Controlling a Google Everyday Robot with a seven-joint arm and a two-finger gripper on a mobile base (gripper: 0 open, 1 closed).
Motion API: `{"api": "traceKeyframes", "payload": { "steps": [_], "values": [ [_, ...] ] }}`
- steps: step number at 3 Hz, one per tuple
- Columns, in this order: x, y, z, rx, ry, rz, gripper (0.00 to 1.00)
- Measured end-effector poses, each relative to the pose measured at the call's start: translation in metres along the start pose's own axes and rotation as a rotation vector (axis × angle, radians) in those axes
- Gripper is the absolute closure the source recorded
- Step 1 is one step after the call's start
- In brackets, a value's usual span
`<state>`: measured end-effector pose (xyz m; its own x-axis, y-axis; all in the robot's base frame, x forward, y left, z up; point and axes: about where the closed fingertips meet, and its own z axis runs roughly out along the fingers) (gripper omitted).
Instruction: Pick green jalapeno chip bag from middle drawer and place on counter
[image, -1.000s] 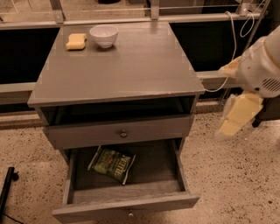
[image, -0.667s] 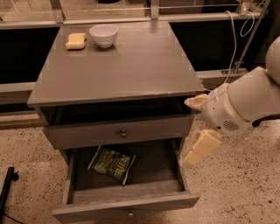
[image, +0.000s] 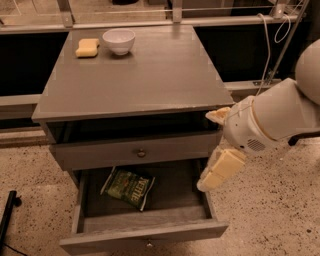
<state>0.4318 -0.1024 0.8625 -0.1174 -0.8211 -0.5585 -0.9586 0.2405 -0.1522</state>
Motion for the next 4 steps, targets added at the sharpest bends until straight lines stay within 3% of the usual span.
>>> {"api": "traceKeyframes", "payload": {
  "steps": [1, 2, 3, 4],
  "values": [
    [-0.006, 0.025, 0.04, -0.003, -0.085, -0.008, 0.0],
    [-0.01, 0.074, 0.118, -0.075, -0.19, -0.007, 0.0],
    [-0.008, 0.098, 0.181, -0.099, -0.272, 0.007, 0.0],
    [-0.011, 0.084, 0.194, -0.041, -0.295, 0.018, 0.0]
  ]
}}
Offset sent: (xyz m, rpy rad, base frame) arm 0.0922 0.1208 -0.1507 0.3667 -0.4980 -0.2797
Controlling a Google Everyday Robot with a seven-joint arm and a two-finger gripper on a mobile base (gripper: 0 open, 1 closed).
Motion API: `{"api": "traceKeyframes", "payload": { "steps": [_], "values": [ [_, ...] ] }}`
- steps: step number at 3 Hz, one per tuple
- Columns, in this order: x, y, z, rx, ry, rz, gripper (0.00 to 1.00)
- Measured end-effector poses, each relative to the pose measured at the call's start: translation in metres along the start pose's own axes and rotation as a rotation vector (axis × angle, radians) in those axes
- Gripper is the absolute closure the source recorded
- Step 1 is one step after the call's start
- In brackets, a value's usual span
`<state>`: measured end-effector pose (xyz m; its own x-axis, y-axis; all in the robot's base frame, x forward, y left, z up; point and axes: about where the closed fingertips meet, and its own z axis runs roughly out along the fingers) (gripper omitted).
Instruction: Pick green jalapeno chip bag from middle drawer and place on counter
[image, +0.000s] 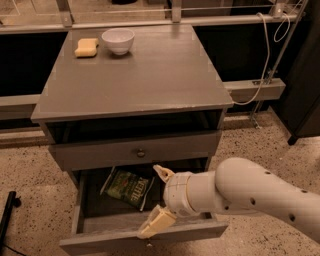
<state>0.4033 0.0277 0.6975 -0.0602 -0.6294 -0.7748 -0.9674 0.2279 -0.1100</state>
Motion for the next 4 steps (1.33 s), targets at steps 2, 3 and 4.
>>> {"api": "traceKeyframes", "payload": {
  "steps": [2, 3, 4],
  "values": [
    [0.0, -0.017, 0.021, 0.048, -0.12, -0.019, 0.0],
    [0.013, -0.052, 0.084, 0.105, -0.232, -0.066, 0.0],
    [0.042, -0.063, 0.137, 0.081, -0.263, -0.02, 0.0]
  ]
}}
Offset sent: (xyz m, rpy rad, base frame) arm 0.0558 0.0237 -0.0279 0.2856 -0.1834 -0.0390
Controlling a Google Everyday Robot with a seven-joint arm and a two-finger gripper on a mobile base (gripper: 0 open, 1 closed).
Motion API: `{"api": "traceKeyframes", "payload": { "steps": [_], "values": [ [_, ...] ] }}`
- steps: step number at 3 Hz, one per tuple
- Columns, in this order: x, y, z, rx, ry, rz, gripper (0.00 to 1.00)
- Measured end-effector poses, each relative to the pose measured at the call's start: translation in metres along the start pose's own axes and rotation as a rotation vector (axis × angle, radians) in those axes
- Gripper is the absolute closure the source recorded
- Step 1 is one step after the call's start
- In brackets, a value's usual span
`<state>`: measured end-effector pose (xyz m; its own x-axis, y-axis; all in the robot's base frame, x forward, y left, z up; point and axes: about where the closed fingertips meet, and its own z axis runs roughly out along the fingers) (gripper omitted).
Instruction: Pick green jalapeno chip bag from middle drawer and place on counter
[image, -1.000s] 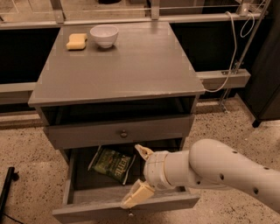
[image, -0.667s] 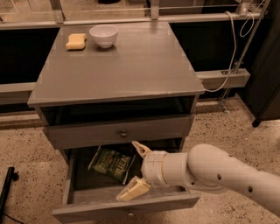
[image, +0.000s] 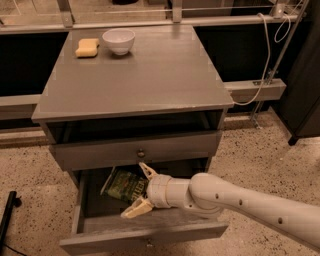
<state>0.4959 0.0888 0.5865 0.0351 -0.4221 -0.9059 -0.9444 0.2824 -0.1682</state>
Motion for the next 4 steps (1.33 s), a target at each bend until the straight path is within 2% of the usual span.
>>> {"api": "traceKeyframes", "payload": {
  "steps": [1, 2, 3, 4],
  "values": [
    [0.067, 0.007, 0.035, -0.034, 0.034, 0.103, 0.0],
    [0.097, 0.007, 0.047, -0.026, 0.046, 0.167, 0.0],
    [0.122, -0.014, 0.049, -0.005, 0.037, 0.279, 0.0],
    [0.125, -0.036, 0.059, -0.035, 0.022, 0.374, 0.0]
  ]
}}
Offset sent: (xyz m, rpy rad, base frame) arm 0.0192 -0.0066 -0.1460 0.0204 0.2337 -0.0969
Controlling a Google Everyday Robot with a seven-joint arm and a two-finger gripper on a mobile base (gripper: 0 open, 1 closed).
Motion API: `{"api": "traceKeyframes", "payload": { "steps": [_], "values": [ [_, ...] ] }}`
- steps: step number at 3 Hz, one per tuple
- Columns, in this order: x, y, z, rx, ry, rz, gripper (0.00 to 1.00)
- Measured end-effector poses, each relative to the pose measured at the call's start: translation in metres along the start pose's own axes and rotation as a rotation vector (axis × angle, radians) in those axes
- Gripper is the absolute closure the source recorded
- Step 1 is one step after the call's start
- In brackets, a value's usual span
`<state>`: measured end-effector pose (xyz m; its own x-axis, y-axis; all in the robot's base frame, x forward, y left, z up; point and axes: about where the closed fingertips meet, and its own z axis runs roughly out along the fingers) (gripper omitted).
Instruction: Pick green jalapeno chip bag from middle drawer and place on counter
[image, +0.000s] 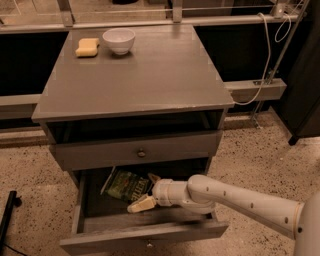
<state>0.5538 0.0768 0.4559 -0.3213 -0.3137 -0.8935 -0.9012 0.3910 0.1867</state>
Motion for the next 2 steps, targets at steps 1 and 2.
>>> {"api": "traceKeyframes", "payload": {
  "steps": [1, 2],
  "values": [
    [-0.005, -0.016, 0.014, -0.014, 0.003, 0.066, 0.0],
    [0.001, -0.033, 0.022, 0.034, -0.018, 0.139, 0.0]
  ]
}}
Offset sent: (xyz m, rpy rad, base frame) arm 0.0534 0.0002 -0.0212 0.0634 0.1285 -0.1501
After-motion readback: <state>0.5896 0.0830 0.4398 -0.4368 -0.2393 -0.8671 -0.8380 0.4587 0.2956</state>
